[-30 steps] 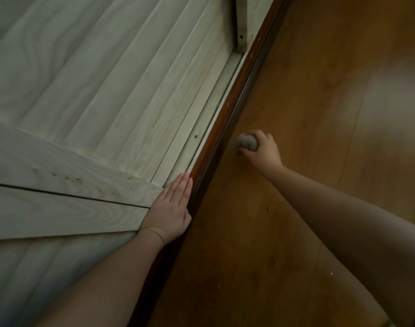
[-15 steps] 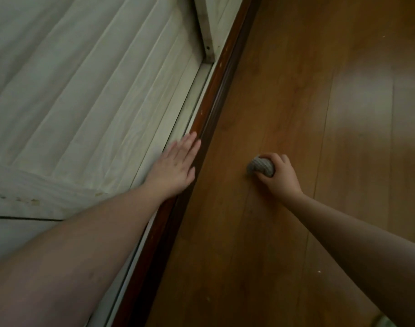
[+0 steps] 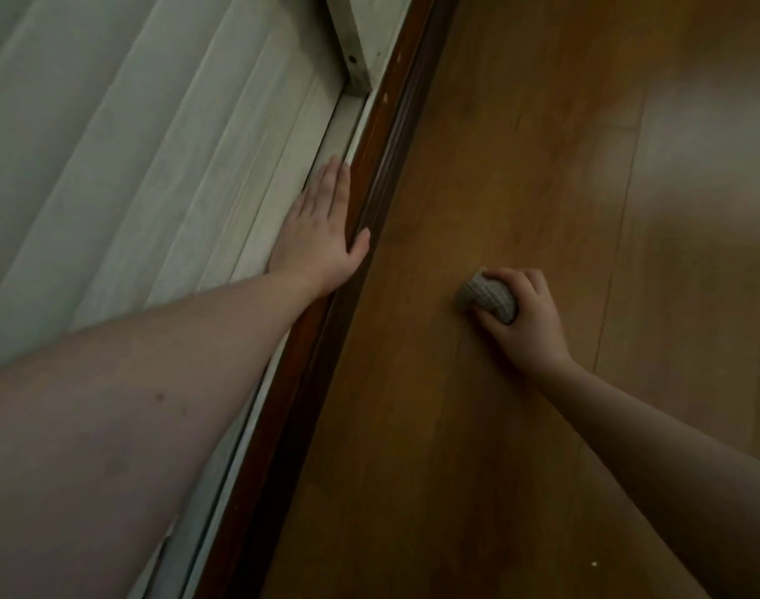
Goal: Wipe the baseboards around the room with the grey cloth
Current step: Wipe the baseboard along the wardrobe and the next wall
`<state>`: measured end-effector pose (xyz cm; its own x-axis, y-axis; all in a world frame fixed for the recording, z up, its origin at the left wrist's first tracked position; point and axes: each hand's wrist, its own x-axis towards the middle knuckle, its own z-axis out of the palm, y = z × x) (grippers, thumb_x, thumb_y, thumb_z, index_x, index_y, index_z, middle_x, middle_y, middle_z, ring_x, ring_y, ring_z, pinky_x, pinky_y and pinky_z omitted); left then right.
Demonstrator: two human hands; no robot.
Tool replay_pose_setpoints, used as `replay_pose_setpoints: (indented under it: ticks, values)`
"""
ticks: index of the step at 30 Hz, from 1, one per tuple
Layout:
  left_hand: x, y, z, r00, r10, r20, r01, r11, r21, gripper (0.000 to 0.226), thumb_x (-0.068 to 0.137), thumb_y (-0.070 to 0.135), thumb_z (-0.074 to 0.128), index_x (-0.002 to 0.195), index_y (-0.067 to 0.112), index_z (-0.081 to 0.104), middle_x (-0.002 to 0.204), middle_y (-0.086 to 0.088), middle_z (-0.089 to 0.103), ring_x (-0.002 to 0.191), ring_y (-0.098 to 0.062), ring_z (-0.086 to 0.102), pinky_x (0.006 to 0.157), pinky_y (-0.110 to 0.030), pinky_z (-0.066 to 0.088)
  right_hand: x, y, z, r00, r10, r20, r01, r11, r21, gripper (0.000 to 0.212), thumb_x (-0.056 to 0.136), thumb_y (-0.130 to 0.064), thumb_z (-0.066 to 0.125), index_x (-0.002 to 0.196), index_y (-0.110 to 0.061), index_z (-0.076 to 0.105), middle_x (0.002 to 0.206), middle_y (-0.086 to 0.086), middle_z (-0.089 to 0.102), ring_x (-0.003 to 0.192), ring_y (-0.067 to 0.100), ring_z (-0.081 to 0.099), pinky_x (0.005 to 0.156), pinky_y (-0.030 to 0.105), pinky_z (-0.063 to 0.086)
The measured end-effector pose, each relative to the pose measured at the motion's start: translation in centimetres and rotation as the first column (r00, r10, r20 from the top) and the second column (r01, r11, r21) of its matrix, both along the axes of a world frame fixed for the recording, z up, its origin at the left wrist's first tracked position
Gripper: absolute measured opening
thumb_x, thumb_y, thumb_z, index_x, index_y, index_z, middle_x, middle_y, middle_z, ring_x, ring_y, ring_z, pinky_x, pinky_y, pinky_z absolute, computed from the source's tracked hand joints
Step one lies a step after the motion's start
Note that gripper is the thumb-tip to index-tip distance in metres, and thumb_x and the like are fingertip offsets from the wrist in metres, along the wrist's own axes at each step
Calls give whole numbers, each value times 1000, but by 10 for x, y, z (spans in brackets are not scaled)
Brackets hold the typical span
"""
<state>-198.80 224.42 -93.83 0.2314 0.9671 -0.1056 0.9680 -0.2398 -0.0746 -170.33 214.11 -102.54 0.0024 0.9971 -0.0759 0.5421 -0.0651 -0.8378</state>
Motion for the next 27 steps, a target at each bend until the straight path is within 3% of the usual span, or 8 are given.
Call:
replay_pose_setpoints:
  ticks: [5,9,12,16,20,25,27]
  values:
    - [2,-2,-1,1000,-5,-17,4,999,-34,77,100,56,19,158,12,-6,167,-7,-9,153,-18,-8,122,-34,-3,-28,16,2,984,-150,-98,141,986,-91,49,83,-21,77,125,-33,53,112,-17,40,97,-9,44,82,-5,33]
    - [0,-1,4,997,10,-72,-17,994,-105,76,100,52,20,158,11,-9,166,-8,-12,152,-18,-15,123,-35,-5,-43,15,23,973,-181,-145,143,960,-241,48,83,-20,77,123,-32,54,113,-16,41,100,-22,43,81,-7,32]
    - [6,3,8,998,1,-63,-10,991,-134,75,100,48,22,157,11,-10,166,-9,-12,151,-18,-17,123,-35,-7,-35,33,49,981,-136,-138,98,963,-252,48,83,-23,77,122,-33,53,113,-15,41,100,-26,41,78,-6,34]
    - [7,6,13,997,4,-72,-17,982,-188,76,100,45,25,157,10,-11,166,-11,-14,152,-21,-15,123,-36,-5,-23,50,73,989,-82,-121,51,968,-246,49,82,-25,78,117,-45,48,113,-14,44,99,-13,48,76,3,40]
    - [5,8,14,998,-16,-59,4,980,-201,75,101,44,26,156,9,-11,165,-12,-15,152,-22,-15,125,-38,-2,-25,60,72,993,-44,-112,12,962,-272,44,83,-26,78,118,-37,54,114,-11,47,100,2,50,80,8,37]
    - [4,4,10,999,-2,-42,-6,982,-188,76,100,48,22,157,10,-11,165,-9,-17,152,-20,-16,123,-37,-4,-28,82,68,992,-17,-128,-17,966,-258,45,85,-32,76,123,-37,54,115,-7,53,101,9,54,84,23,46]
    - [3,3,9,999,1,-45,-8,985,-172,77,100,49,22,156,9,-12,165,-10,-17,152,-21,-16,124,-37,-3,-30,90,81,992,0,-126,-31,968,-247,45,85,-33,76,124,-37,55,115,-7,55,102,9,55,84,23,46]
